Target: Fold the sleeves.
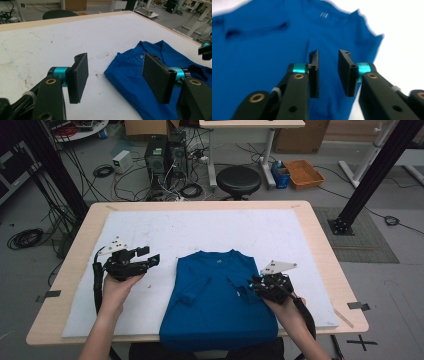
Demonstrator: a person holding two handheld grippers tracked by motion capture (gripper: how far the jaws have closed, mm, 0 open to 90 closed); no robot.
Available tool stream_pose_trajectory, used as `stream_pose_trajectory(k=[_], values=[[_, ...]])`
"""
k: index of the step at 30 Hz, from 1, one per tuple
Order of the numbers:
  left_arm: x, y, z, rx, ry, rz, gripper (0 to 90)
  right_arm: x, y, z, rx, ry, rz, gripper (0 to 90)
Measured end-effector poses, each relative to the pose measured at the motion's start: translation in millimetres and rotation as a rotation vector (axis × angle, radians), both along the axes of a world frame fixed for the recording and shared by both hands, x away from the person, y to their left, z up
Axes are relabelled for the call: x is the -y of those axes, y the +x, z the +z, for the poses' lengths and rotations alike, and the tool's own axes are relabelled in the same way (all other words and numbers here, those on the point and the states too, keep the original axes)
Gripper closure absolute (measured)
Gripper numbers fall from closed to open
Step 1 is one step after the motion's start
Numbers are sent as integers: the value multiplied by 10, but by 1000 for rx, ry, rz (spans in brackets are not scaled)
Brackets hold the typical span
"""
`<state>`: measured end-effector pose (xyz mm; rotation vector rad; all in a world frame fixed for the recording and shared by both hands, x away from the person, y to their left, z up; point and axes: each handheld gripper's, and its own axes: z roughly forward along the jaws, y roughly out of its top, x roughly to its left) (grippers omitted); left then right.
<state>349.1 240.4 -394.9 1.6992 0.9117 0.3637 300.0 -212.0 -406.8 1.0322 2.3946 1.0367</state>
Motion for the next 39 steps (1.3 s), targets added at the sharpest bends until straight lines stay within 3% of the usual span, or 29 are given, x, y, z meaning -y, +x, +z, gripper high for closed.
stream_pose_trajectory(k=[4,9,12,16,22,24,27,35,39], values=[[5,-9,3,4,9,4,377,-52,-119,-117,-11,-43,55,757],[23,1,-11,-5,16,2,376,-109,-204,-226,3,-99,42,707],[32,0,-10,-8,19,0,376,-132,-205,-281,-1,-141,48,844],[32,0,-9,-7,18,3,375,-149,-270,-252,16,-134,75,881],[38,8,-9,-14,13,6,340,-200,-332,-253,3,-123,140,794],[41,4,1,-6,7,3,338,-176,-324,-202,23,-102,143,754],[52,-2,23,6,9,-1,309,-68,-232,-43,64,-17,108,675],[113,-12,124,61,51,-3,296,293,260,288,88,218,-2,450],[174,20,173,70,74,-6,295,343,450,428,125,254,-22,407]])
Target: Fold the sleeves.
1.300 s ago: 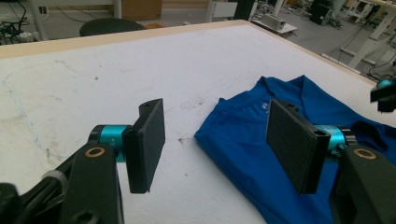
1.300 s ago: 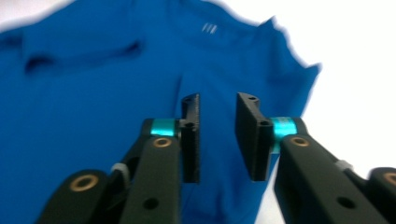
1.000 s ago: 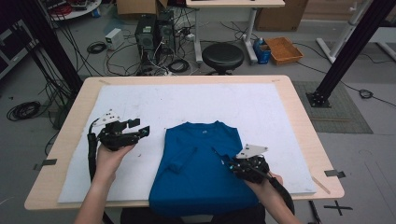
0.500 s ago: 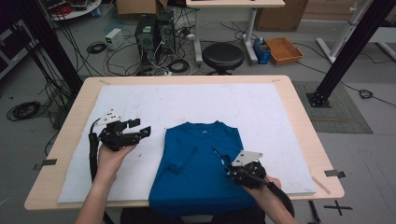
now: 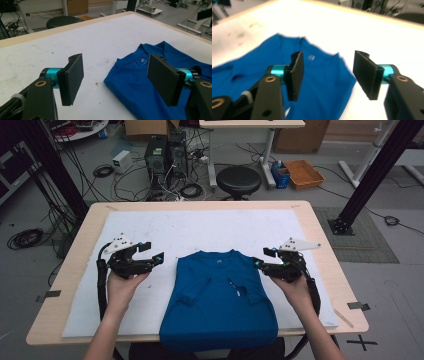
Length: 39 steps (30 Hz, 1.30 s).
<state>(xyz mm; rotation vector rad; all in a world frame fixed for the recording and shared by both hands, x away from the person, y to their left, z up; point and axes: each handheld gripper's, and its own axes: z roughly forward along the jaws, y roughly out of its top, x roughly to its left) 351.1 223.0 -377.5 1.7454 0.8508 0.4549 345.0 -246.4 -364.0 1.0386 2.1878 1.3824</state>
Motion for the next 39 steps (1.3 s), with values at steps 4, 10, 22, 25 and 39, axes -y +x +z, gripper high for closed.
stream_pose_trajectory(k=[4,10,22,25,39], values=[[78,12,54,19,12,-11,294,19,142,116,3,37,-18,384],[153,-6,101,41,-2,-18,292,41,224,162,-8,40,-35,367],[149,4,35,9,-42,-12,292,233,147,70,-4,19,-58,366],[159,26,23,-3,-35,-16,292,252,165,65,-8,24,-63,366],[124,-37,35,-14,-48,-24,292,292,195,86,-4,21,-79,357]])
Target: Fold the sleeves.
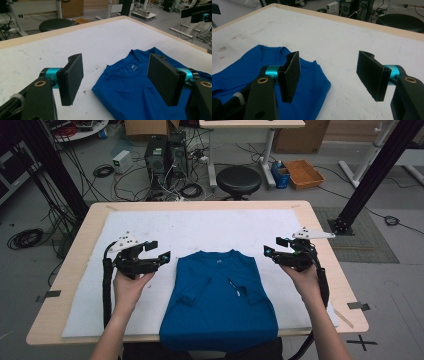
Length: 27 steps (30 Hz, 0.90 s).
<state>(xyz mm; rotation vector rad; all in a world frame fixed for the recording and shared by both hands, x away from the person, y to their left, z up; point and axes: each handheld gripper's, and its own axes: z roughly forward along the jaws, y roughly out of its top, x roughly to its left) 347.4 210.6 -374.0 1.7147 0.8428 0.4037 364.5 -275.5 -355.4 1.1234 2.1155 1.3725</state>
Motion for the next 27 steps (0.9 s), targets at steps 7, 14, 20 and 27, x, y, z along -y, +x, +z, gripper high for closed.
stream_pose_trajectory(k=[7,14,20,27], values=[[-52,-21,-8,-37,-1,-20,292,-2,49,4,-11,6,-5,353],[-31,-39,-13,4,25,4,292,27,51,13,-7,10,-13,351],[28,-54,4,26,42,6,292,72,35,17,-3,12,-23,349],[38,-64,15,30,41,1,292,72,25,23,0,9,-22,349]])
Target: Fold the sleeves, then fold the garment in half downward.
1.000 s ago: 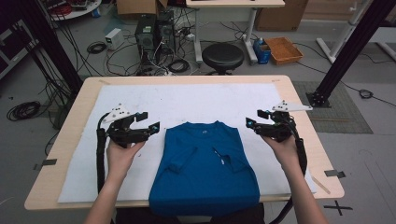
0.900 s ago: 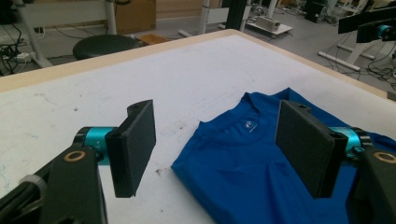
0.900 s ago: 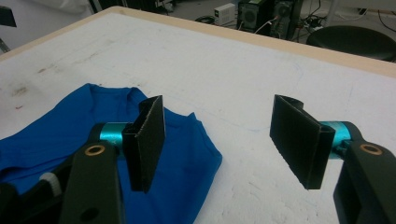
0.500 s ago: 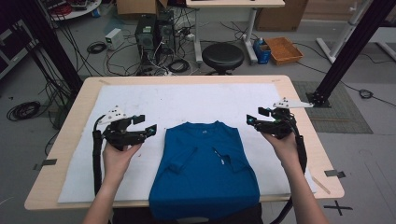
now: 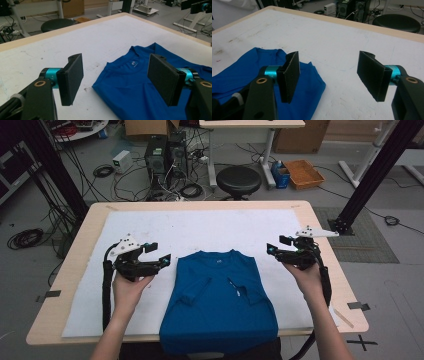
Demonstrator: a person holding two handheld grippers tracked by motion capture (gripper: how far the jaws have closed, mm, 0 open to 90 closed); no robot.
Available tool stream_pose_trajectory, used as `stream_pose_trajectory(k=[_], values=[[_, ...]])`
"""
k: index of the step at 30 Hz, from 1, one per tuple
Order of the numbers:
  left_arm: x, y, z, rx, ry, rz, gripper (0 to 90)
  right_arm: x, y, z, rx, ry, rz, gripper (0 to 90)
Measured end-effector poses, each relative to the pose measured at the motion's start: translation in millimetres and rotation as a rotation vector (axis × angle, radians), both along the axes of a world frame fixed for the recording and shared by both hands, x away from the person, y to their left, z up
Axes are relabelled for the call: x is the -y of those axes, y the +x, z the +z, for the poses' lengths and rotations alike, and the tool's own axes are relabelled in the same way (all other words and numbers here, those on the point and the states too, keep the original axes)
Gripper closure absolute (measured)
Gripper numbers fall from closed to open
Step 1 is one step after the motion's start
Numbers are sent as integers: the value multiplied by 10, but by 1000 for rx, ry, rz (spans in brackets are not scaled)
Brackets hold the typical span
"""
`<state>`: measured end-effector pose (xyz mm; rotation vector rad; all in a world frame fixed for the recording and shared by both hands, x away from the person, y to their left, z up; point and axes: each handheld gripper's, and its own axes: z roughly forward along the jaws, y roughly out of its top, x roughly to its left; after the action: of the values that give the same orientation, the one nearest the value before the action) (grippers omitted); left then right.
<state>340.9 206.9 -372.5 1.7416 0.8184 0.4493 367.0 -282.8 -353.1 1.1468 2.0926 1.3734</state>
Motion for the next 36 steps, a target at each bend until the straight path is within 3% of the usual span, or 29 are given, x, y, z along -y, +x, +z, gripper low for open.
stream_pose_trajectory(k=[8,14,19,23,29,36], values=[[-23,6,3,-10,11,6,292,14,3,-9,-4,1,-3,349],[0,-6,-4,13,15,23,293,17,18,-16,-3,0,-9,351],[4,47,-34,-18,10,17,297,38,23,-50,-6,-4,-18,370],[20,102,-62,-14,19,13,312,61,47,-74,-5,-8,-25,413],[49,235,-144,-64,-33,-2,365,25,98,-114,-6,-28,-20,484],[106,395,-266,-119,-26,9,410,-39,176,-206,-16,-40,-40,522]])
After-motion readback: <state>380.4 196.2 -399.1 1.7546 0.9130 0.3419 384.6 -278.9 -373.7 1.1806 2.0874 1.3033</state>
